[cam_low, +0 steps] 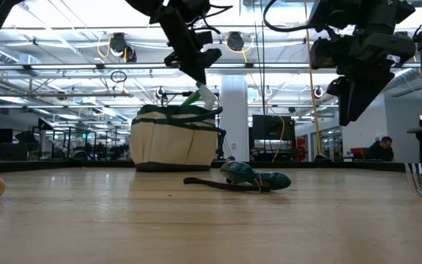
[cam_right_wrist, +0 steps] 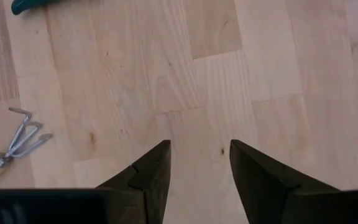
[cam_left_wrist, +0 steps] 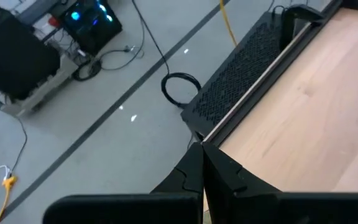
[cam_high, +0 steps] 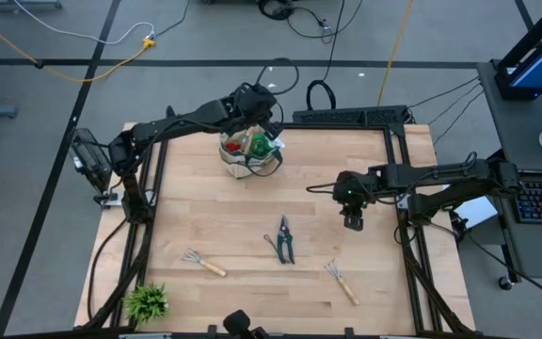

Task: Pick & Place Garden tools in Gardening bag
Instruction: Put the trowel into the gardening bag

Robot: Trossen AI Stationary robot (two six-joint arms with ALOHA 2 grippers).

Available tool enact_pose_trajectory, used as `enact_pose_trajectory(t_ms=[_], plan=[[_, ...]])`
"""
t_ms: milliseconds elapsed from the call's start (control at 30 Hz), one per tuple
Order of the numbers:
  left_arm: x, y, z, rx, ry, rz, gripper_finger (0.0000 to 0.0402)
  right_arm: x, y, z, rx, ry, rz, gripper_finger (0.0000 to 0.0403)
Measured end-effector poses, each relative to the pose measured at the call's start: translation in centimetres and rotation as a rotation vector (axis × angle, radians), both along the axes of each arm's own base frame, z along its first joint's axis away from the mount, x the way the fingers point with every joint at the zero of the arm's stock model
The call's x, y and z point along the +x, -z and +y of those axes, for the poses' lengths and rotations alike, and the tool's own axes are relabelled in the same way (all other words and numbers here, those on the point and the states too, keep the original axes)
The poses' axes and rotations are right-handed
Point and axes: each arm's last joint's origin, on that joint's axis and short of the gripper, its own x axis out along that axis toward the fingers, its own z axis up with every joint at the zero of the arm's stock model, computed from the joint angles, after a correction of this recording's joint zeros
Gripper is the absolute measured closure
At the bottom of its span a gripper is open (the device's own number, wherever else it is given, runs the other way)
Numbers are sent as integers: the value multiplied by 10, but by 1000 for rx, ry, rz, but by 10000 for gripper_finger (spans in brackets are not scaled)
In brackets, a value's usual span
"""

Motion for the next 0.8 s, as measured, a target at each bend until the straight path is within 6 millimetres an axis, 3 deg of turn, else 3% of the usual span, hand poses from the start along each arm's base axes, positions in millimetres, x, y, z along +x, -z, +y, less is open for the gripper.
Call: enact_pose_trajectory(t_ms=[400,800], plan=[[-8,18,0,-95,-10,152,401,0,0,0,18,42,1,248],[-6,25,1,-137,-3,155,401,0,0,0,17,41,0,248]])
